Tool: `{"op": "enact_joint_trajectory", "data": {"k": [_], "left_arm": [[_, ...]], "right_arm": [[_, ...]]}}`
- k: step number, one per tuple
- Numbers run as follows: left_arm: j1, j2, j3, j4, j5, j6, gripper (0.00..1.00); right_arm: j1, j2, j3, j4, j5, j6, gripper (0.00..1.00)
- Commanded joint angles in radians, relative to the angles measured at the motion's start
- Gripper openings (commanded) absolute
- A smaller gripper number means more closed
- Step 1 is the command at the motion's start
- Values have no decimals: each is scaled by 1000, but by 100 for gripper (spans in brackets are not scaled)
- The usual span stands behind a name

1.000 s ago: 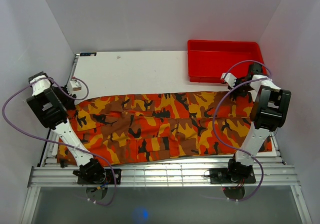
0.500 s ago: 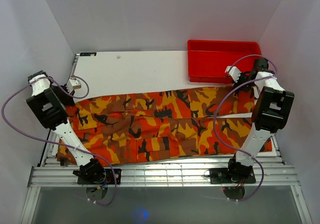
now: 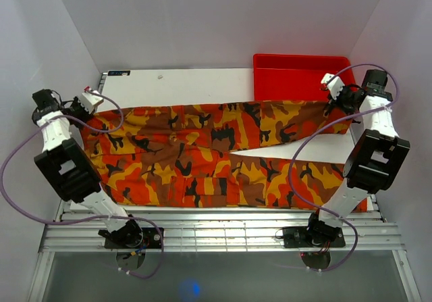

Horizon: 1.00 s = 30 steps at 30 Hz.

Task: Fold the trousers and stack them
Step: Fold the trousers

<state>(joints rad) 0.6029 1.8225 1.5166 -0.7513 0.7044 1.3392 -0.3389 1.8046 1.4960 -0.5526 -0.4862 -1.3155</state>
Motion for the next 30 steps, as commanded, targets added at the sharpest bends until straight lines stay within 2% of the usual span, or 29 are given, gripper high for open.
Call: {"op": "enact_joint_trajectory", "data": {"k": [1,7,12,19,23,30], "left_arm": [[38,-146,-184,484,-6,-140,0],[96,-342,-447,782,27,-218,0],[185,-419,-548,820,90,-271,0],[346,-482,-636,669,231,-230,0],[437,-518,-719,583,299,-132,0],[596,-462,-783,275,326,269,0]], "right_arm": [[-55,-91,15,34,-21,16,8],[-107,-220,-55,37,-89,-22,8],[-167,-391,-204,34,-158,-109,8],[-336,-660,-506,17,-241,-315,8],[-443,-789,-626,-24,-311,-428,8],[-595,-778,-773,-242,-261,-794,8]]}}
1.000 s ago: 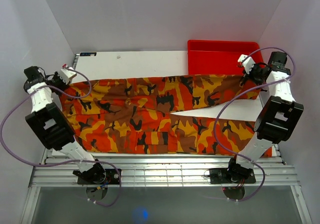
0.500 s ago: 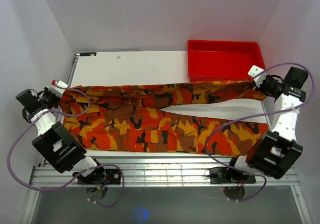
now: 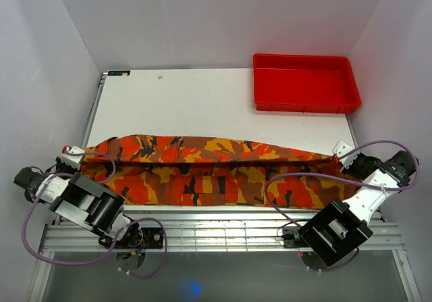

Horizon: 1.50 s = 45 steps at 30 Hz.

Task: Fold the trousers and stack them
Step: Fold the trousers

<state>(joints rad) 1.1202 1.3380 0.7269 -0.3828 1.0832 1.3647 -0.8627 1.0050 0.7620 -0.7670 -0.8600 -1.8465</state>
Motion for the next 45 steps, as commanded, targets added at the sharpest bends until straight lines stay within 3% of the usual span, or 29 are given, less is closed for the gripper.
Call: {"op": "enact_joint_trajectory", "data": {"k": [1,4,12,15,20,25,29,32,35,36,37,38,39,40,42,45], "left_arm": [[92,39,12,-172,-60,349,0],[122,116,42,-326,-140,561,0],[144,207,78,-453,-310,815,0],[142,187,62,-435,-322,838,0],[144,188,149,-465,-261,775,0],[144,288,336,-704,-273,776,0],[144,314,410,-840,-322,839,0],[142,287,350,-849,-400,914,0],[142,225,234,-757,-499,953,14],[142,216,217,-710,-503,941,29],[142,210,220,-708,-500,933,37],[144,211,236,-717,-488,924,50],[144,216,261,-753,-473,901,70],[145,219,325,-780,-459,892,98],[147,230,399,-885,-413,880,98],[147,222,541,-1020,-341,887,98]], "right_arm": [[-103,30,-55,-46,127,-301,8],[-145,79,-107,-83,193,-402,8],[-194,127,-179,-54,239,-588,8],[-194,96,-161,-51,181,-606,8],[-191,115,24,-145,70,-570,8],[-191,168,164,-262,94,-582,8],[-200,149,73,-247,211,-696,8],[-203,101,-62,-184,289,-770,9],[-210,55,-144,-149,325,-790,25],[-214,53,-144,-147,314,-784,30],[-217,66,-118,-149,305,-772,46],[-217,76,-98,-149,282,-737,55],[-217,90,-73,-149,271,-715,62],[-217,118,-19,-149,265,-691,76],[-219,151,48,-149,250,-620,82],[-222,219,184,-156,213,-513,84]]}}
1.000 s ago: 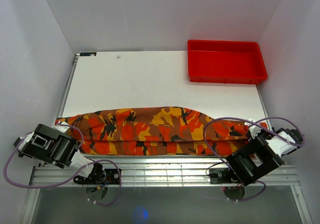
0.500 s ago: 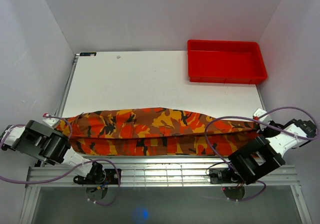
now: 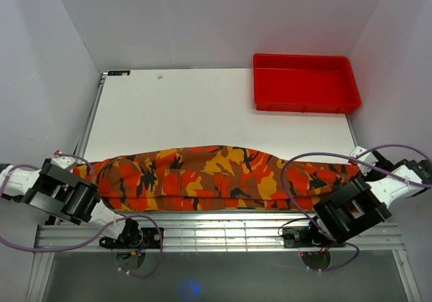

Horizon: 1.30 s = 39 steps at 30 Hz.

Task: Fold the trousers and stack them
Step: Fold the trousers

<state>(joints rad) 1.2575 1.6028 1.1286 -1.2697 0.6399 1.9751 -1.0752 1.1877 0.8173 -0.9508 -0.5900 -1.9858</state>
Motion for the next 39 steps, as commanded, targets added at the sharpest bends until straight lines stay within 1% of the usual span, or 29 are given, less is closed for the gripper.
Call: {"op": "enact_joint_trajectory", "data": {"k": [1,2,4,5,7,8,9,10,11,12,13,14,15,16,18,19,21,22,25,35,37,38,39], "left_arm": [[8,-58,158,-132,134,224,98],[2,-78,169,-134,164,220,98],[-16,-132,158,-132,198,206,98],[-53,-147,134,-117,204,177,98],[-108,-190,108,-86,205,70,98],[-175,-202,91,-64,204,-76,98],[-208,-214,50,-16,202,-150,97],[-236,-237,24,-5,182,-203,96],[-286,-250,-5,9,170,-279,95],[-311,-265,-77,68,159,-332,93],[-329,-280,-116,105,129,-385,93],[-361,-303,-153,140,112,-424,92],[-374,-310,-186,205,97,-479,92],[-379,-316,-243,239,71,-508,91],[-388,-304,-280,320,50,-586,91],[-389,-294,-295,338,41,-610,90],[-389,-256,-297,377,17,-669,89],[-389,-244,-294,383,8,-685,88],[-389,-215,-283,394,-11,-725,88],[-389,-238,-323,415,0,-726,89],[-389,-239,-323,417,1,-726,89],[-389,-241,-325,418,0,-726,89],[-389,-241,-325,418,1,-726,89]], "right_arm": [[-9,65,163,18,-65,-342,84],[-8,78,228,6,-85,-274,85],[9,117,288,-31,-97,-201,85],[21,130,334,-40,-93,-92,84],[75,163,370,-61,-64,35,79],[92,170,382,-71,-39,158,77],[110,174,393,-72,-25,227,76],[151,181,391,-60,-5,386,70],[167,182,387,-57,25,456,69],[181,181,381,-59,36,511,68],[207,178,353,-54,45,571,65],[219,174,336,-36,70,679,64],[231,168,313,-11,88,738,63],[260,158,260,53,128,853,62],[280,155,212,121,156,942,62],[284,161,177,150,168,1016,62],[290,179,155,213,206,1076,62],[288,206,148,227,225,1125,62],[285,256,129,242,269,1174,61],[285,309,-9,307,326,1246,62],[285,334,-18,308,317,1260,60],[287,340,-18,307,312,1265,57],[284,352,-15,304,306,1268,50]]}}
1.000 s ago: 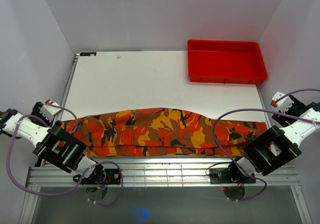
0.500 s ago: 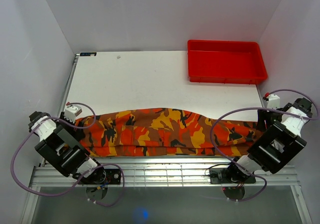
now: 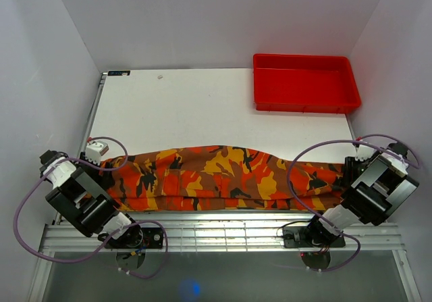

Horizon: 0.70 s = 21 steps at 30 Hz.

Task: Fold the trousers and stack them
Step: Fold the trousers

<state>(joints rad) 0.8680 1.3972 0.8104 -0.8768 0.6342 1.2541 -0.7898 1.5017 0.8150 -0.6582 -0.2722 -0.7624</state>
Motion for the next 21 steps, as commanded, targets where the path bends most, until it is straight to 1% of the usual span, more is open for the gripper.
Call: {"op": "enact_joint_trajectory", "data": {"k": [1,2,3,5,6,7,12,15,18,19,20,21], "left_arm": [[0,-35,-8,28,9,-5,89],[0,-32,-10,33,9,-7,89],[0,-30,-10,36,7,-10,89],[0,-23,-13,45,1,-18,89],[0,-14,-14,48,-5,-21,88],[0,-9,-17,52,-11,-22,88],[0,20,-20,102,-54,-47,86],[0,36,-1,105,-57,-65,85],[0,55,22,104,-54,-81,86],[2,63,27,104,-53,-84,87],[0,66,36,102,-51,-85,88],[0,68,39,101,-50,-85,88]], "right_arm": [[-2,41,-1,6,-21,48,44],[-2,43,7,-10,-41,45,36],[-3,32,18,-17,-47,43,19],[-9,9,58,-49,-71,25,9],[-12,-21,73,-60,-78,17,8],[-14,-40,108,-69,-94,6,8],[-15,-155,177,-93,-105,-115,8],[-15,-182,164,-58,-53,-172,8],[-15,-176,110,-8,-7,-207,8],[-15,-170,93,15,14,-215,11],[-15,-152,66,26,25,-213,23],[-15,-141,56,35,36,-209,32]]}}
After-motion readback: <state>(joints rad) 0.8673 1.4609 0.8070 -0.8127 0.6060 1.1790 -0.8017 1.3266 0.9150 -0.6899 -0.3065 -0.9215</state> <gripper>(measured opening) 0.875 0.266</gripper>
